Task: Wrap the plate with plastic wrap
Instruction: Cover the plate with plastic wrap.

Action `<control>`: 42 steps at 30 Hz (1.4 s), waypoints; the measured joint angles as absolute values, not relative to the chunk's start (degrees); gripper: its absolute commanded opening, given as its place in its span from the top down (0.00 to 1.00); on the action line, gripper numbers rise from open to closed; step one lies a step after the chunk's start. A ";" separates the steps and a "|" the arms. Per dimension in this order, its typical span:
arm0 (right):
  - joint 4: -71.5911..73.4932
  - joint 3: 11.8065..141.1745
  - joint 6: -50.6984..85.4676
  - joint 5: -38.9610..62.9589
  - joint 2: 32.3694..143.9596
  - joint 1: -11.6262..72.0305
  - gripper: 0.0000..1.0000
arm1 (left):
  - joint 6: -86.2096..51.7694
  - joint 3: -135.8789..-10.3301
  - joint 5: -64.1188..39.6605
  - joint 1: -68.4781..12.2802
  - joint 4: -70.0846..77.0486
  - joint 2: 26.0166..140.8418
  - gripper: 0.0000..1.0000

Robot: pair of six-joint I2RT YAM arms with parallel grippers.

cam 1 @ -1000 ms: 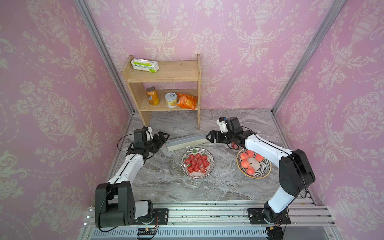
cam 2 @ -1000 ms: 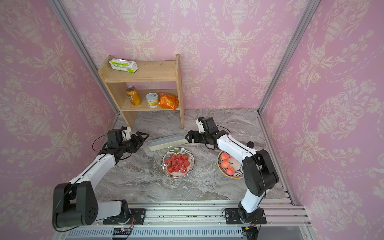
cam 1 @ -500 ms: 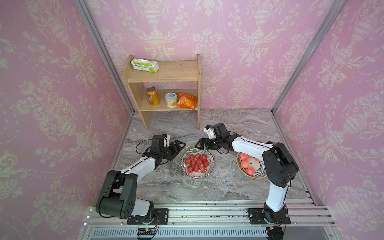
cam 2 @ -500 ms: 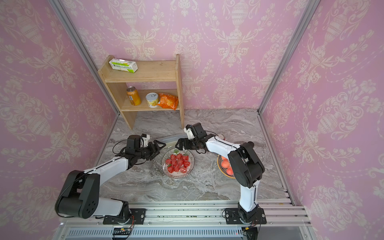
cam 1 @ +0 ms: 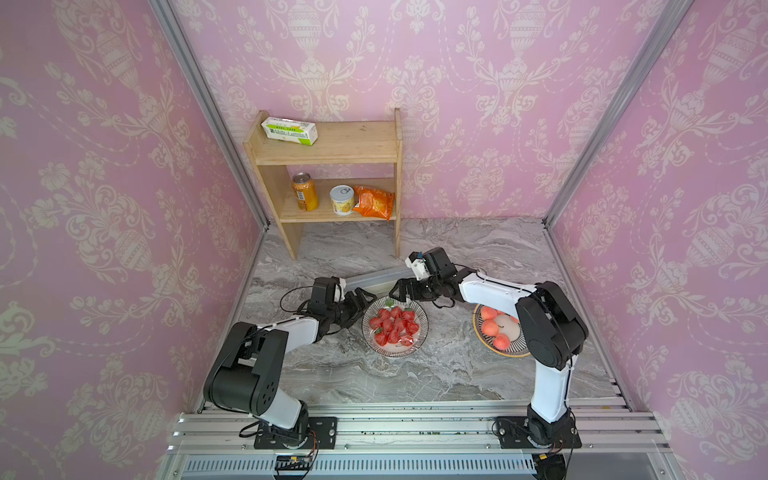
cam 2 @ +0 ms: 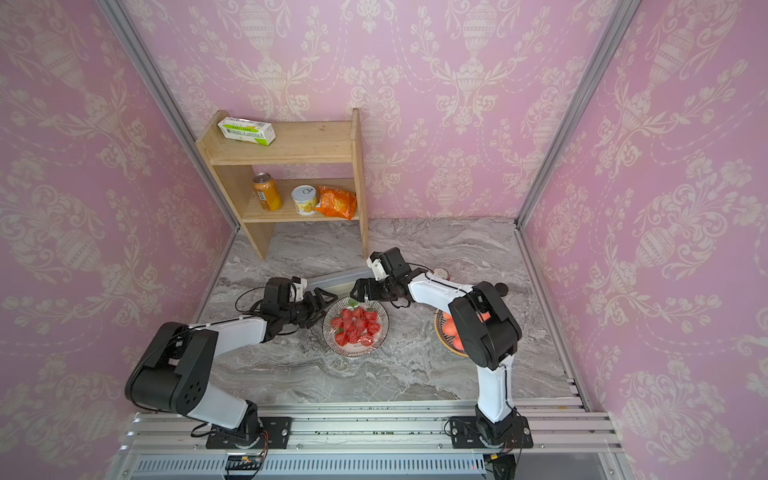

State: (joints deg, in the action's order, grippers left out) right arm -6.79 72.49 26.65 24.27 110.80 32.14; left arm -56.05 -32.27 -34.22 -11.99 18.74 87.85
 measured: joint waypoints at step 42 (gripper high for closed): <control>-12.78 67.88 25.87 22.44 99.35 32.25 0.00 | -51.99 -33.36 -30.13 -12.97 -2.39 69.69 0.14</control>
